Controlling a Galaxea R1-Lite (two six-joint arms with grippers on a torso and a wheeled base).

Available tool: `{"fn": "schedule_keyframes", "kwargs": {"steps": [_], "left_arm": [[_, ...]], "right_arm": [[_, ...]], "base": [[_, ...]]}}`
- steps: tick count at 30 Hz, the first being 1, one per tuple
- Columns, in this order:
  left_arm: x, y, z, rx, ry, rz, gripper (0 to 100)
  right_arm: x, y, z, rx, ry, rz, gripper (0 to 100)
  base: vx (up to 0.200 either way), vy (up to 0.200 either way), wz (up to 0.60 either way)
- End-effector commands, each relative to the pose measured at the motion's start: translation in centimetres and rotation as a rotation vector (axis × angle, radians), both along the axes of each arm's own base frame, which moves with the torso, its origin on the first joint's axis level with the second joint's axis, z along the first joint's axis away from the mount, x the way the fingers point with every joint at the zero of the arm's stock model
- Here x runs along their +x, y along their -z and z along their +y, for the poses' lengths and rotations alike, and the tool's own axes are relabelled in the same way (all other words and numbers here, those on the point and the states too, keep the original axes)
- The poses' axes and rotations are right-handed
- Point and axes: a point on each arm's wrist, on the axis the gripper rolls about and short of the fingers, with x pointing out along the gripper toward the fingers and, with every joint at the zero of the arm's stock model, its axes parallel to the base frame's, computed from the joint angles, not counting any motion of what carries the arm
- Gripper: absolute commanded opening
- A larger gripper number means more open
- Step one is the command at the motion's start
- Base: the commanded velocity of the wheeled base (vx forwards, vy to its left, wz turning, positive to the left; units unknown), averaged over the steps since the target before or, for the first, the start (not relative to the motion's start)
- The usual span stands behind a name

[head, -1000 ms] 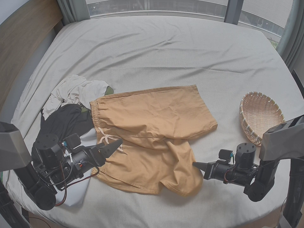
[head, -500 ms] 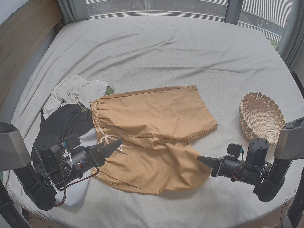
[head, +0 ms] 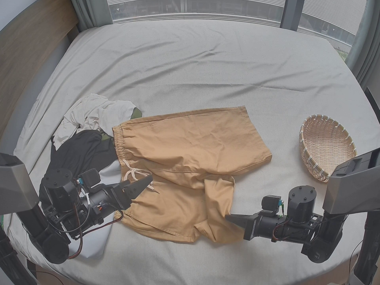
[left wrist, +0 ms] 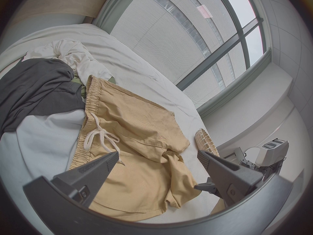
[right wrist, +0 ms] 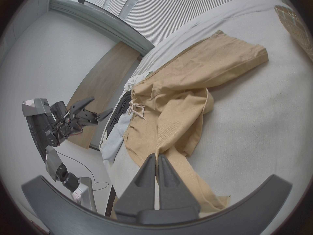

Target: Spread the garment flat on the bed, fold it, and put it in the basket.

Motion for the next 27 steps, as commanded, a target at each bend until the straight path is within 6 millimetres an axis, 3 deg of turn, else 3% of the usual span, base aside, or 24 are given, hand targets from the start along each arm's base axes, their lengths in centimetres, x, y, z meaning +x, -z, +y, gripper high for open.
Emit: {"fn": "schedule_keyframes", "kwargs": {"steps": [1,16,20,27], "left_arm": [[0.0,0.1,0.0,0.002,0.000,0.006,100],[0.0,0.1,0.0,0.002,0.001,0.002,100],[0.0,0.0,0.0,0.001,0.000,0.000,100],[0.0,0.0,0.0,0.002,-0.005,0.000,100]], "right_arm": [[0.0,0.8,0.2,-0.012,-0.006,0.022,100],[-2.8,-0.3,-0.1,0.011,-0.064,0.091,100],[-2.2,-0.5,-0.4,0.014,-0.035,0.073,100],[1.1,-0.6,-2.4,0.024,0.147,0.016,100]], "base": [[0.000,0.000,0.00],[0.000,0.000,0.00],[0.000,0.000,0.00],[0.000,0.000,0.00]]}}
